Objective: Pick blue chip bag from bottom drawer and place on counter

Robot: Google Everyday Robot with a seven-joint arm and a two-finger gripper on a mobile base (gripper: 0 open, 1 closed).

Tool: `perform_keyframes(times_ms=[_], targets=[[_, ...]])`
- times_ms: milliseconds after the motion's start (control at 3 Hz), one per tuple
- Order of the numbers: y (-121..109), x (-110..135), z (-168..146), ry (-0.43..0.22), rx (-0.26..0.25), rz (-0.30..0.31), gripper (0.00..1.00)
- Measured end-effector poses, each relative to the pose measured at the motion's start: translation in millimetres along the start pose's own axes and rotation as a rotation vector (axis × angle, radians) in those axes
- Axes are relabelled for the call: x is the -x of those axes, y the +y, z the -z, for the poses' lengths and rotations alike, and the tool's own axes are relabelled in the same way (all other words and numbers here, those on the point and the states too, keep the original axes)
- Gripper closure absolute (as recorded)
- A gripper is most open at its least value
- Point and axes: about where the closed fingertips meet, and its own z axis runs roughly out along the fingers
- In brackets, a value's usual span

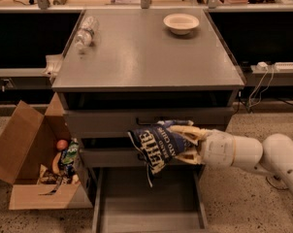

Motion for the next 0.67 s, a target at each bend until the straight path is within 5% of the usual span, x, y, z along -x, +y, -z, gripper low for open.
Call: perform_keyframes(times_ms=[333, 667], targets=[[-51, -1, 13, 0.035, 0.004, 0.043, 1.0], [-128, -10, 27, 0.11, 0.019, 0.093, 1.0]])
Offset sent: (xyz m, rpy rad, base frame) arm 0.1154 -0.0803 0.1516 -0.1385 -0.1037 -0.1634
